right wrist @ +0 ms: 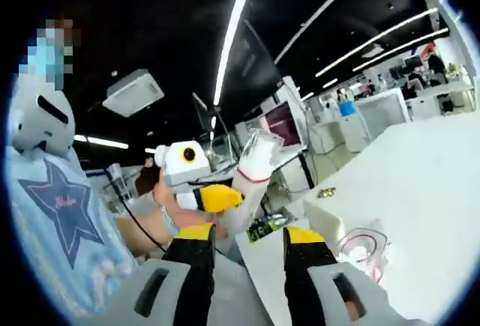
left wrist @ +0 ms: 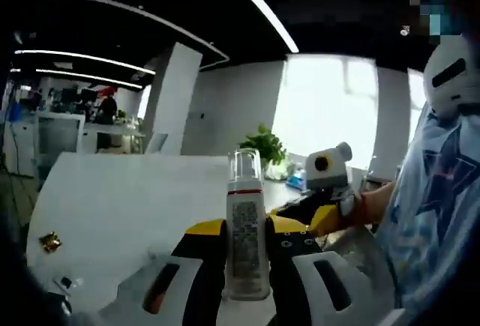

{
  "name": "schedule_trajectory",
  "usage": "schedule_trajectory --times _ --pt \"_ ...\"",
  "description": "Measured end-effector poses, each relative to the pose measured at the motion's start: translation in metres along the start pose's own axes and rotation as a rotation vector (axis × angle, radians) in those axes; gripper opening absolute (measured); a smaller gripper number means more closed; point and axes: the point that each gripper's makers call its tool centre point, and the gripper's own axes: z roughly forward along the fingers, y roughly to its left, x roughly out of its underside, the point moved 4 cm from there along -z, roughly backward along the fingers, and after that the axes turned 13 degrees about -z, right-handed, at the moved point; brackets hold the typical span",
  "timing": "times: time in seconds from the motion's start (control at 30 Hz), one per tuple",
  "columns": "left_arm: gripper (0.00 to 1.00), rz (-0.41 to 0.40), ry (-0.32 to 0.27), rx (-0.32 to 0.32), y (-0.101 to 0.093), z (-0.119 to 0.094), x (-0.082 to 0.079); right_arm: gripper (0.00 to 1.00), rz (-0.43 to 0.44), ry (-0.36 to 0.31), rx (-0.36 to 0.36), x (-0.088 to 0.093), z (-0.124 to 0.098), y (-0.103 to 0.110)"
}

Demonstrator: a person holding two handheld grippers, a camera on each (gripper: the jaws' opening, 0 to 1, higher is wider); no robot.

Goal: Arrange the skincare products in the storage area until every visible bottle or jar stands upright without overlapping.

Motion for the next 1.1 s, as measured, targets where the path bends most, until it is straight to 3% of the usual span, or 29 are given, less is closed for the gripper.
schedule_trajectory --times 0.1,0.23,0.33,0.37,0.4,0.43,0.47,0.5,0.57,0.6,0.67,0.77,0.93,1.0,1.1 --pt "0.23 -0.005 0.028 0.08 -0.011 0.002 0.004 0.35 0.049 -0.098 0.014 -0.015 -0.003 -0.004" --pt "0.23 0.0 0.088 0.1 -0.009 0.011 0.013 0.31 0.044 -0.095 0.012 -0.012 -0.001 -0.005" --pt "0.23 0.013 0.153 0.132 -0.01 0.017 0.021 0.27 0.072 -0.118 0.0 -0.011 0.001 -0.003" --pt "0.23 0.02 0.209 0.15 -0.012 0.021 0.03 0.22 0.14 -0.152 -0.018 -0.01 0.003 0.0" --pt "0.23 0.025 0.237 0.142 -0.01 0.024 0.035 0.17 0.151 -0.163 -0.049 -0.008 0.004 0.004" --pt "0.23 0.037 0.273 0.157 -0.008 0.028 0.043 0.17 0.14 -0.162 -0.031 -0.006 0.006 0.002" --pt "0.23 0.023 0.288 0.113 -0.001 0.03 0.047 0.17 0.122 -0.116 0.037 0.003 0.004 -0.003" --pt "0.23 0.015 0.321 0.108 0.003 0.033 0.057 0.16 0.095 -0.092 0.06 0.008 0.004 -0.006" --pt "0.23 0.007 0.361 0.111 0.005 0.034 0.066 0.16 0.129 -0.017 0.052 0.018 0.002 -0.005" --pt "0.23 0.01 0.393 0.095 0.01 0.037 0.076 0.16 0.091 0.064 0.066 0.024 0.003 -0.006" --pt "0.24 0.062 0.455 0.05 0.016 0.036 0.085 0.17 -0.007 0.124 0.073 0.031 0.007 -0.005" --pt "0.24 0.093 0.489 -0.002 0.022 0.036 0.094 0.17 -0.1 0.203 0.092 0.042 0.012 -0.006" --pt "0.25 0.19 0.552 -0.109 0.035 0.037 0.111 0.16 -0.167 0.325 0.152 0.061 0.009 -0.016" --pt "0.25 0.221 0.595 -0.123 0.038 0.037 0.117 0.16 -0.19 0.381 0.161 0.07 0.009 -0.018" --pt "0.25 0.242 0.604 -0.132 0.04 0.037 0.121 0.16 -0.239 0.4 0.171 0.073 0.011 -0.018"
